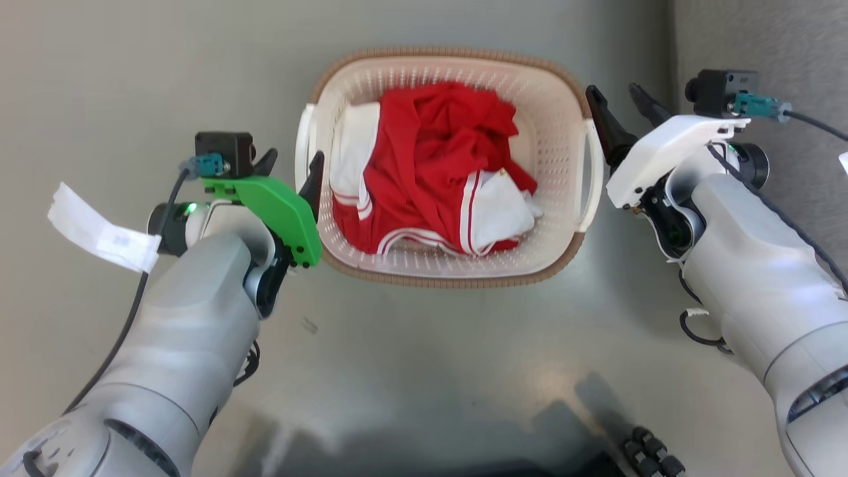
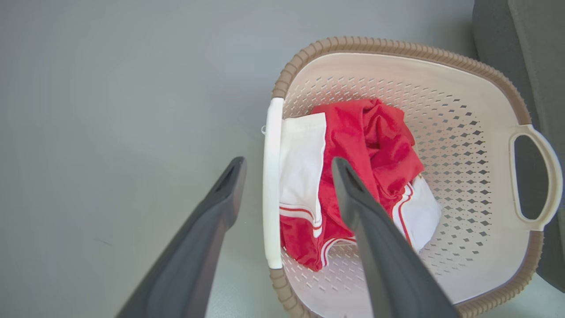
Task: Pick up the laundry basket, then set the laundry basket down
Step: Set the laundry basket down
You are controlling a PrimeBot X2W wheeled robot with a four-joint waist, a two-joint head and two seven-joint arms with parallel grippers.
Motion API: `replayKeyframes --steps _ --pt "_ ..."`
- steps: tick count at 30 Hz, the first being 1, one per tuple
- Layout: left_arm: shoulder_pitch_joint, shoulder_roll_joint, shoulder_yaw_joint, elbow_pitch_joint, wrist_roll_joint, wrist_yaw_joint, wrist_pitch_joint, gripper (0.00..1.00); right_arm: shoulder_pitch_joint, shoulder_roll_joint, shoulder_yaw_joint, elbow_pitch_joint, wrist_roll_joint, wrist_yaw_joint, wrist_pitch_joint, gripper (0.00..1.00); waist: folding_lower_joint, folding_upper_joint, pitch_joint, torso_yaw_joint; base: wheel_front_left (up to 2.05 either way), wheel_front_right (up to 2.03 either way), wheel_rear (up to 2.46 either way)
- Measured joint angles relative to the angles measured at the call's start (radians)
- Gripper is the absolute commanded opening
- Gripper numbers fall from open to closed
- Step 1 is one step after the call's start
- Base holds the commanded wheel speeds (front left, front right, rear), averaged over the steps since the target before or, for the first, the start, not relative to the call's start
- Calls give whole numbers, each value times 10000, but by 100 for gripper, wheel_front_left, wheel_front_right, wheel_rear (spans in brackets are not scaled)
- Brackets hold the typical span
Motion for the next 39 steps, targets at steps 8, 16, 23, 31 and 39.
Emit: replayKeyframes --steps 8,16,23,31,39 --pt "277 42 456 -360 151 -67 -2 100 625 -238 -479 -721 -265 0 0 100 0 0 -1087 -41 0 0 0" --pt "592 585 1634 -1452 633 -117 -4 100 1398 -368 -1156 -1797 -711 0 -2 100 0 0 -2362 -63 0 0 0" --pt "1267 884 2525 -2393 1243 -117 -4 100 2217 -550 -1749 -2592 -1074 0 -2 100 0 0 -3369 -51 0 0 0" --pt "2421 1101 3576 -3448 1898 10 -4 100 3176 -663 -2644 -3770 -1661 0 -2 100 0 0 -4526 25 0 0 0" --pt "3801 1223 4755 -4587 2541 314 -4 100 4491 -602 -3584 -4964 -2128 -44 -4 100 -1 0 -5675 105 0 0 0"
